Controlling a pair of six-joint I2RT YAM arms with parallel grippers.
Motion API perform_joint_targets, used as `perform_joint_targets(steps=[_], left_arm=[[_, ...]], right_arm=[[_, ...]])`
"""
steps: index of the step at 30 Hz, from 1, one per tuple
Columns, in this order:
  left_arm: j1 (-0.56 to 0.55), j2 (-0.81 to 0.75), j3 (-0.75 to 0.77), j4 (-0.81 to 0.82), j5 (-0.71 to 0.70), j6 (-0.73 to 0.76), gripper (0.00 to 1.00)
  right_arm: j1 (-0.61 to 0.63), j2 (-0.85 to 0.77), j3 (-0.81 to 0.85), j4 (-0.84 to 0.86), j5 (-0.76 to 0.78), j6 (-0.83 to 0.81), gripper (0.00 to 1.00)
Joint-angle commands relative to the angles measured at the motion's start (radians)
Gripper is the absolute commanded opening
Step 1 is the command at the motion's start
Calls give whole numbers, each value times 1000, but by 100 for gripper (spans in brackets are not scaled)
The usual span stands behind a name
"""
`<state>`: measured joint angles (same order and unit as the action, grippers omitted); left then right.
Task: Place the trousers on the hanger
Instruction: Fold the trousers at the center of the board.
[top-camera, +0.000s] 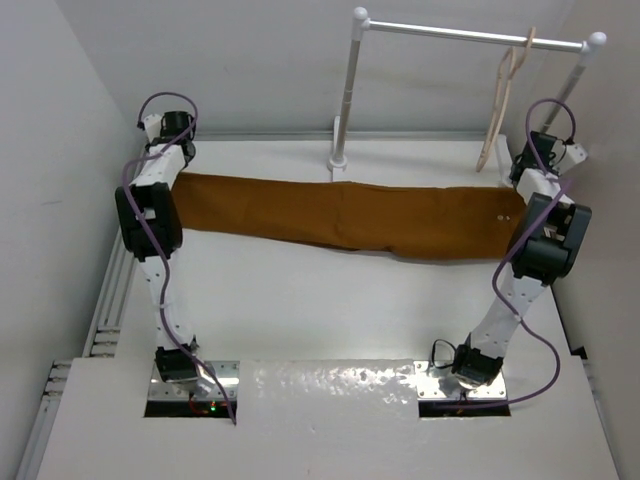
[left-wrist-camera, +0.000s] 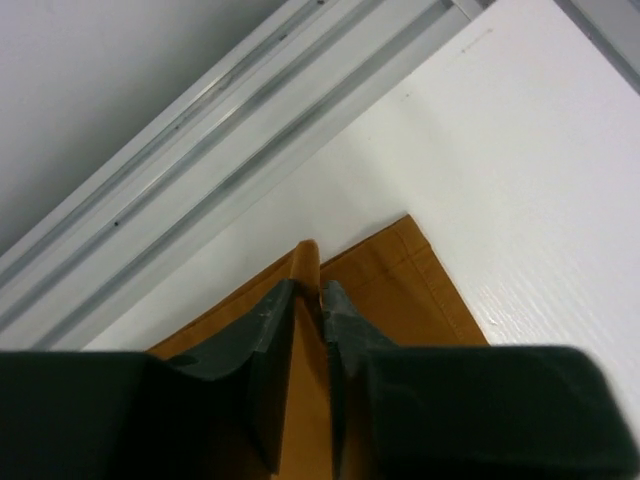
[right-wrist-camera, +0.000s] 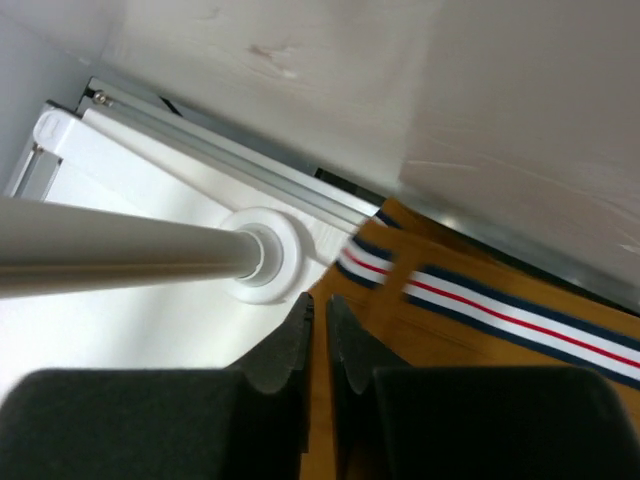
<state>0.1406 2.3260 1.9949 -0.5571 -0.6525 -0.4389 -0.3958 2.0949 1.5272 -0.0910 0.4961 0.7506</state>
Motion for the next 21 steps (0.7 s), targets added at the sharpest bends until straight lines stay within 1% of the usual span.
perform_joint_targets(steps=[1, 2, 3, 4, 5, 7, 8, 11, 12, 13, 14, 15, 16, 17, 18, 19, 20, 21], left_arm=[[28, -4, 15, 92, 30, 22, 22], [28, -7, 9, 115, 49, 31, 29], [27, -8, 7, 131, 79, 37, 41], [27, -13, 16, 129, 83, 34, 46], [27, -20, 15, 128, 85, 35, 53], [28, -62, -10, 132, 88, 35, 55], [28, -83, -21, 141, 94, 35, 56], [28, -189, -122, 163, 122, 16, 56], [28, -253, -210, 178, 132, -3, 54], [28, -282, -258, 184, 142, -14, 53], [28, -309, -301, 187, 160, -24, 48], [27, -335, -383, 181, 168, -33, 38], [28, -377, -422, 172, 171, -53, 23], [31, -399, -454, 146, 168, -67, 13], [36, -440, -520, 138, 174, -89, 0], [54, -485, -591, 149, 219, -98, 0], [69, -485, -625, 161, 250, -98, 0], [88, -522, -652, 170, 281, -118, 0]], right_arm=[[-9, -9, 31, 45, 27, -11, 14], [-9, -16, 25, 45, 27, -7, 19], [-9, -39, 16, 51, 16, -2, 25], [-9, -56, -8, 57, 7, 10, 39], [-9, -73, -19, 59, -8, 21, 45], [-5, -134, -56, 63, -59, 48, 49], [8, -188, -76, 82, -101, 55, 50], [50, -277, -169, 114, -160, 59, 50], [61, -345, -235, 134, -191, 64, 49], [70, -381, -275, 149, -218, 70, 42], [78, -416, -313, 160, -250, 81, 20], [93, -455, -400, 184, -272, 93, 8], [101, -529, -447, 192, -318, 114, 0], [115, -568, -491, 215, -350, 121, 0], [123, -608, -589, 227, -375, 124, 0], [138, -684, -683, 234, -405, 125, 0], [144, -725, -684, 252, -428, 125, 0], [147, -761, -773, 264, -456, 119, 0]])
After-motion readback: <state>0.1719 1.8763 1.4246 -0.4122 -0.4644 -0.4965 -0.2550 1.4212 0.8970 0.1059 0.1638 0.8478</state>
